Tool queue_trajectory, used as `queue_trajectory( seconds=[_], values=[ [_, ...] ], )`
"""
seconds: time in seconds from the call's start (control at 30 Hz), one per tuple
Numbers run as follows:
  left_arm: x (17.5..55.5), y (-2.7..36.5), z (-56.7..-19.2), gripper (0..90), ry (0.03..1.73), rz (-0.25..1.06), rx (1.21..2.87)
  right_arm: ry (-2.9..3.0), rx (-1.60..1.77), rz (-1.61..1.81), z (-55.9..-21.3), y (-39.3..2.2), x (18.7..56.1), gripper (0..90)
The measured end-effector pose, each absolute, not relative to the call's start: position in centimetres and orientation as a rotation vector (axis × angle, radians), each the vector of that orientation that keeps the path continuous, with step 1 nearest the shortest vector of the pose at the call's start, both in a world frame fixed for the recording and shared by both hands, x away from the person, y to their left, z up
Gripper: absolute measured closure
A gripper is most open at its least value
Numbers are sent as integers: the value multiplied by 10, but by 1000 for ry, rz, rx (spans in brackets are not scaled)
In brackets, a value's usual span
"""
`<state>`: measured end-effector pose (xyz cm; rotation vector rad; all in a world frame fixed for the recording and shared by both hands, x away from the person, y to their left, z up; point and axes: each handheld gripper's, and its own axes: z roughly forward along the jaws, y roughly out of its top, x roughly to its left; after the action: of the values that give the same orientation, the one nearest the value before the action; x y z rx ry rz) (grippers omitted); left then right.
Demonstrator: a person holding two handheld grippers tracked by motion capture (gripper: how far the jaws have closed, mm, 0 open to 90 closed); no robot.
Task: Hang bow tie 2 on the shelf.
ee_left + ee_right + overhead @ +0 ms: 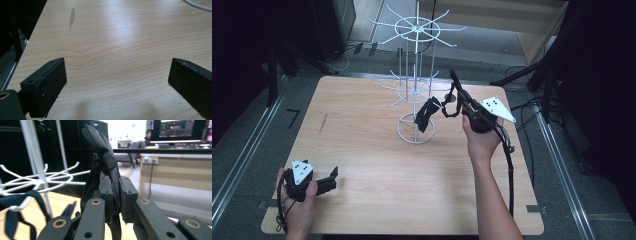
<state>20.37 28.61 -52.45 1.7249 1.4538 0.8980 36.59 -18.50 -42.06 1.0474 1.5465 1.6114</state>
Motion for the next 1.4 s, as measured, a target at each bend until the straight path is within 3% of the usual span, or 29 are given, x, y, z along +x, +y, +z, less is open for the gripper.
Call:
queue_trajectory(
  seconds=[0.43,1.4],
  values=[
    [204,286,-524,28,1445,890,1732,1579,1034,1566,-415,-177,375,830],
    [204,287,-524,55,1445,882,1732,1651,1094,1668,-438,-165,390,808]
  ],
)
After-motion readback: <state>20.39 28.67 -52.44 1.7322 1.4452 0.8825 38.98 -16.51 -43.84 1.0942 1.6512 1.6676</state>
